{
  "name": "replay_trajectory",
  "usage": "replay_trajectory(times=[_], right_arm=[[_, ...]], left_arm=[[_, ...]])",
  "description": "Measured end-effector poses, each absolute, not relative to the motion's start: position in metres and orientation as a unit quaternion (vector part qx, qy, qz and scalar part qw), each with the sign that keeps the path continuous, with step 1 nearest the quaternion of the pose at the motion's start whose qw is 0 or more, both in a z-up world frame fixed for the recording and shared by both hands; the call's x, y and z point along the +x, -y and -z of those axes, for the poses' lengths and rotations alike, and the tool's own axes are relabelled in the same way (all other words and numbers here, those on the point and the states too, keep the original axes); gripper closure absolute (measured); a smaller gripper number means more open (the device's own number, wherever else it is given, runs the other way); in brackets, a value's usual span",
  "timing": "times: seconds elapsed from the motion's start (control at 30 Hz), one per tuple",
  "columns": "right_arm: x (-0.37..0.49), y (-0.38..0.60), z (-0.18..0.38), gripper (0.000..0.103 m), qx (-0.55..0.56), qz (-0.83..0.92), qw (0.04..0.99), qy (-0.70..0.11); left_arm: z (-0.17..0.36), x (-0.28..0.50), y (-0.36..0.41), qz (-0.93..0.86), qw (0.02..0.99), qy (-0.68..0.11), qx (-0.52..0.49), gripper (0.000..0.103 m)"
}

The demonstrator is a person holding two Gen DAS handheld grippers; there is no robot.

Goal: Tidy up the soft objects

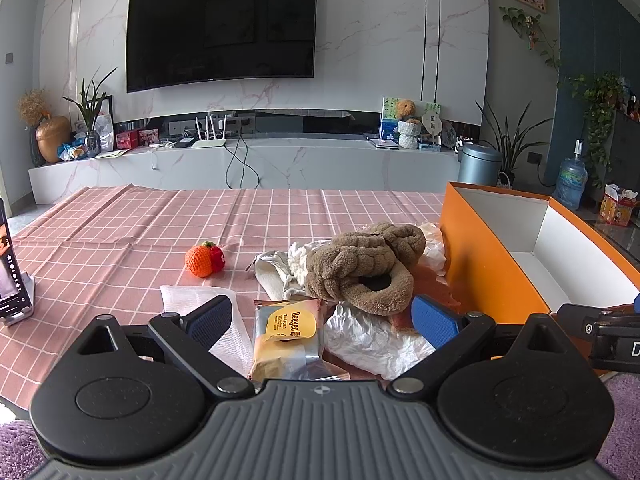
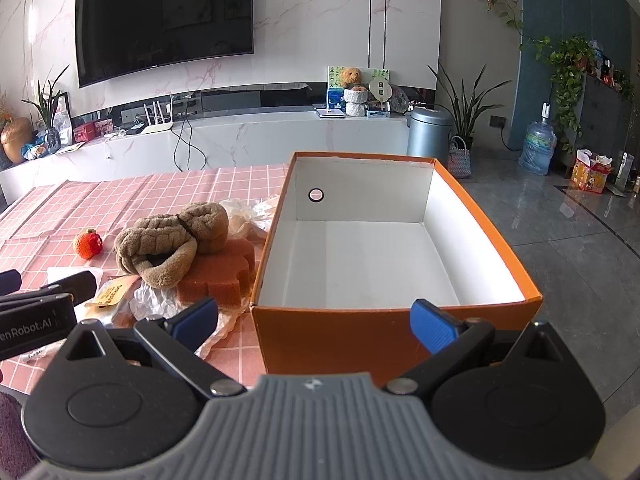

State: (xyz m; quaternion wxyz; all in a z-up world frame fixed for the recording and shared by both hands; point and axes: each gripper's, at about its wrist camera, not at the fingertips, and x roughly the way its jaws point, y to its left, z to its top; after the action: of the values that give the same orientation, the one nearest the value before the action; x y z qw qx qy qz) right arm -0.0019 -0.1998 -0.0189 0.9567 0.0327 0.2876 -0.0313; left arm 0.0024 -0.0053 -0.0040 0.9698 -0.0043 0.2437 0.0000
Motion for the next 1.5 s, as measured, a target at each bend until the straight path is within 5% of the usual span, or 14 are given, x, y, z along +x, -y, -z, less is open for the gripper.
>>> replay_trajectory(times=[0.5,0.6,0.73,0.9,1.27,1.5], right_arm=[[-0.004,0.193,0.019,0.004,0.030,-0.011,0.963,-0.268],[0.001,0.186,0.018,0.016,0.013,-0.040,0.968,-0.249],[0.016,0.176,0.016,0.030,-0.011,-0.079,0.960,-0.267],[0.038,0.165,0.013,0.054,-0.048,-0.116,0.954,-0.273],[0.114,0.146,0.019,0.056,-0.130,-0.165,0.919,-0.333],[0.152,0.140,0.027,0.060,-0.184,-0.193,0.893,-0.361]], left_arm=[[-0.001,0.003,-0.009,0.044,0.953,-0.299,-0.018,0.000],[0.002,0.007,-0.019,0.050,0.957,-0.285,-0.029,0.002],[0.002,0.019,-0.033,0.071,0.948,-0.304,-0.064,0.017],[-0.003,0.042,-0.045,0.129,0.935,-0.315,-0.103,0.018],[-0.021,0.107,-0.015,0.164,0.940,-0.296,0.032,0.019],[-0.010,0.165,-0.021,0.211,0.902,-0.375,0.021,0.018]])
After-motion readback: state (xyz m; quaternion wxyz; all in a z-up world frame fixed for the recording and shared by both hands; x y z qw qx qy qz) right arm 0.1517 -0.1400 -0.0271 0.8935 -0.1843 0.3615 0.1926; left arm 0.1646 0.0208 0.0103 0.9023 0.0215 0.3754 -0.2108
